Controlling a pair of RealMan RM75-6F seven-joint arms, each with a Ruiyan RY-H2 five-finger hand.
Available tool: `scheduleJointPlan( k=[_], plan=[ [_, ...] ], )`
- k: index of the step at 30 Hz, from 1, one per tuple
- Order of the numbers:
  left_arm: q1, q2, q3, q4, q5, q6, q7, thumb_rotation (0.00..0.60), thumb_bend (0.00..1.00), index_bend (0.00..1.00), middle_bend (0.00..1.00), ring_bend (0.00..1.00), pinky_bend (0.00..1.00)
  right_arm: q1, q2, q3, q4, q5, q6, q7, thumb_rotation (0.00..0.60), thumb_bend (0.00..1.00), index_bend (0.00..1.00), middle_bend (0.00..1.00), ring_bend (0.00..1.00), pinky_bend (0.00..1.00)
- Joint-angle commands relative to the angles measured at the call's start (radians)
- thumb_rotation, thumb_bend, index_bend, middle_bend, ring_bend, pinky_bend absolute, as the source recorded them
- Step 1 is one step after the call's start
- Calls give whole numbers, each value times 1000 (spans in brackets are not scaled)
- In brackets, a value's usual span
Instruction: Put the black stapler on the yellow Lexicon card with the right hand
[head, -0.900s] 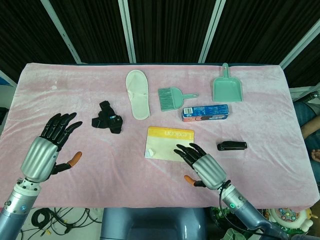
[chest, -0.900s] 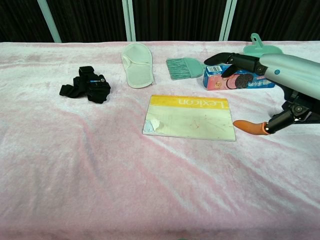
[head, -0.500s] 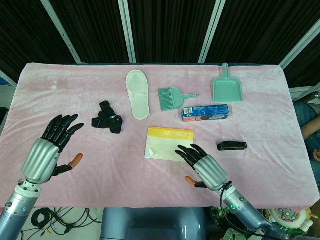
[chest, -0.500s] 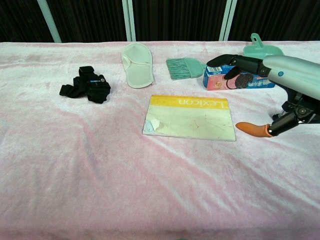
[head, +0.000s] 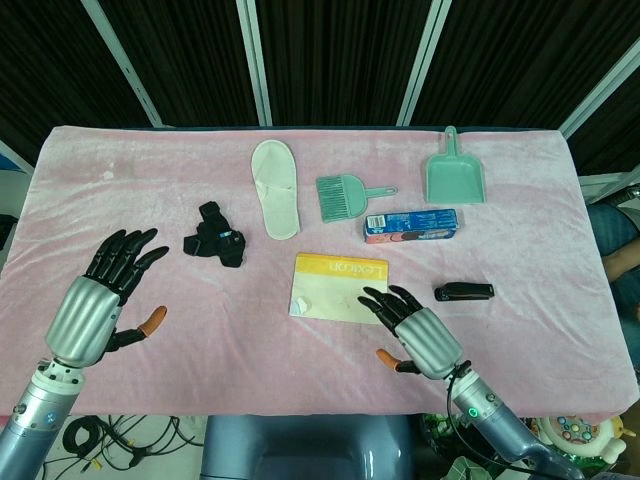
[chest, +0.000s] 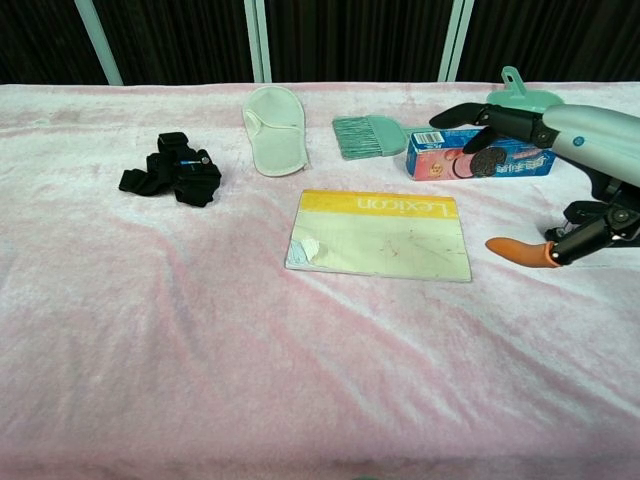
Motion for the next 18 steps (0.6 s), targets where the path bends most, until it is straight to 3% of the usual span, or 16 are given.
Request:
scheduleJointPlan(
  k=[1, 10, 18],
  plan=[
    [1, 2, 1, 0, -1, -1, 0, 600, 324, 134, 26, 0, 30, -2, 5, 0, -1, 3, 3, -4, 600, 268, 92, 51, 150, 86],
    [4, 12, 5, 0, -7, -4, 11, 600, 325, 141, 26, 0, 30, -23, 30, 13, 8, 51, 28, -21, 600, 266, 91, 51, 150, 86],
    [39, 44, 7, -16, -30, 41, 9, 600, 325, 141, 26, 0, 30, -44, 88, 42, 44, 181, 16, -34, 600, 235, 119, 84, 153, 86]
  ],
)
